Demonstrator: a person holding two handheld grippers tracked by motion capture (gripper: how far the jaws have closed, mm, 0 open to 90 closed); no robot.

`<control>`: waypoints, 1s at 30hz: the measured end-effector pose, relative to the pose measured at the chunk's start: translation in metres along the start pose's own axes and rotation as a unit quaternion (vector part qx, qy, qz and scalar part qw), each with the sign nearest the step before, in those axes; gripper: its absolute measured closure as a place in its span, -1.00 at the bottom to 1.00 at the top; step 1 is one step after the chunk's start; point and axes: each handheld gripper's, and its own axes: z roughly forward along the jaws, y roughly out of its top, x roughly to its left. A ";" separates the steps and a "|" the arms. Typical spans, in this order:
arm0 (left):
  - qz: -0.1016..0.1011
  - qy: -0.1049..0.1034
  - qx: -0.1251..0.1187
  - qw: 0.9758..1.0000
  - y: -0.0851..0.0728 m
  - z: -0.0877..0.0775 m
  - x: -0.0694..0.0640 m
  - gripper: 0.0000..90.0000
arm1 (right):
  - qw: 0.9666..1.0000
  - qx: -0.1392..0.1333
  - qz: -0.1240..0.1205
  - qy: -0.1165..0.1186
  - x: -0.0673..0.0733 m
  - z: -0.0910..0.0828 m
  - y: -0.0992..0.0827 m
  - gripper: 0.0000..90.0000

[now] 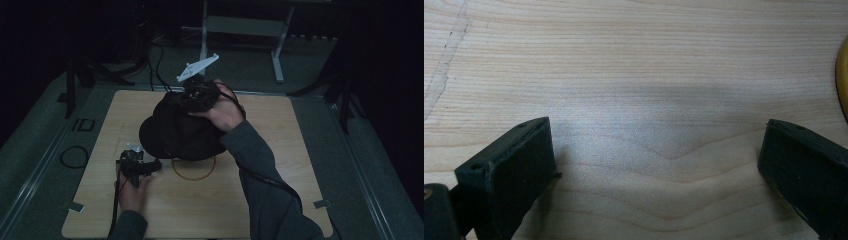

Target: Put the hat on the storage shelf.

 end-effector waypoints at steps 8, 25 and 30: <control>0.000 0.002 -0.002 1.000 0.000 0.000 0.000 -0.97 | 1.000 0.020 -0.001 -0.005 -0.003 0.004 -0.007 0.81; 0.001 0.003 -0.002 1.000 0.000 0.000 0.000 -0.97 | 1.000 0.016 0.015 -0.020 -0.006 0.012 -0.010 0.57; 0.000 0.003 -0.002 1.000 0.000 0.000 0.000 -0.97 | 0.999 0.012 0.025 -0.018 -0.010 0.009 -0.016 0.53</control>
